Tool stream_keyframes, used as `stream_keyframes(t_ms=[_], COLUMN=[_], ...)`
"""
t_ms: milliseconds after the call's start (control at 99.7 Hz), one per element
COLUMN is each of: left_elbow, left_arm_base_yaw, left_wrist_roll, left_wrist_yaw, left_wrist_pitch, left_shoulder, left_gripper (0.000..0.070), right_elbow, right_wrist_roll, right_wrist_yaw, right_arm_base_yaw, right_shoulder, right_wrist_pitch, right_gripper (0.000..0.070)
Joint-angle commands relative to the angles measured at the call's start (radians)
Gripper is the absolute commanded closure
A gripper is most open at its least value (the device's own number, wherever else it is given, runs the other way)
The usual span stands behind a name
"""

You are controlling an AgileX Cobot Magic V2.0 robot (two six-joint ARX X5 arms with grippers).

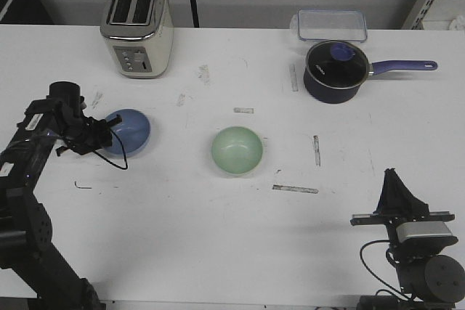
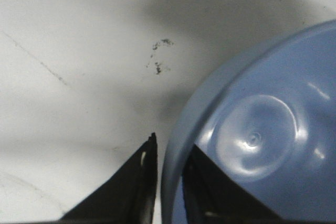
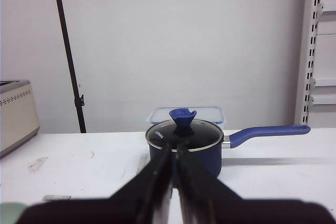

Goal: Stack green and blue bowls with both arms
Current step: 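Grasp the rim of the blue bowl with the left gripper, then lift the blue bowl and lower it into the green bowl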

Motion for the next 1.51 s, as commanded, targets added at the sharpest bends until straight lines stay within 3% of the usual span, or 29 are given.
stream_keyframes(t_ms=[0,151,391,692,923,1214,1495], left_elbow=[0.019,0.019,0.021,0.079,0.152,0.155,0.155], left_arm_base_yaw=[0.002,-0.01,-0.064,-0.223,-0.381,-0.606,-0.692], left_wrist_roll=[-0.002,-0.006,-0.082,-0.095,-0.181,-0.282,-0.287], left_wrist_yaw=[0.0,0.0,0.001,0.025,0.139,0.125,0.107], left_wrist_pitch=[-0.001,-0.003,-0.015,-0.092,-0.006,0.157,0.153], left_shoulder=[0.022,0.008,-0.065,-0.111,-0.11,-0.078,-0.004], left_gripper=[0.0699,0.0699,0.0699,0.0699,0.0699,0.0699,0.0699], right_elbow=[0.003,0.003,0.003,0.003,0.003,0.003,0.003], right_wrist_roll=[0.009,0.009,0.009,0.009,0.009,0.009,0.009], right_wrist_yaw=[0.0,0.0,0.0,0.0,0.0,0.0,0.0], right_arm_base_yaw=[0.001,0.001,0.001,0.001,0.001,0.001,0.001], right_shoulder=[-0.002,-0.002,-0.002,-0.002,-0.002,-0.002,-0.002], right_wrist_pitch=[0.007,0.007,0.007,0.007,0.007,0.007,0.007], right_gripper=[0.0694,0.0694,0.0694,0.0694,0.0694,0.0694,0.0694])
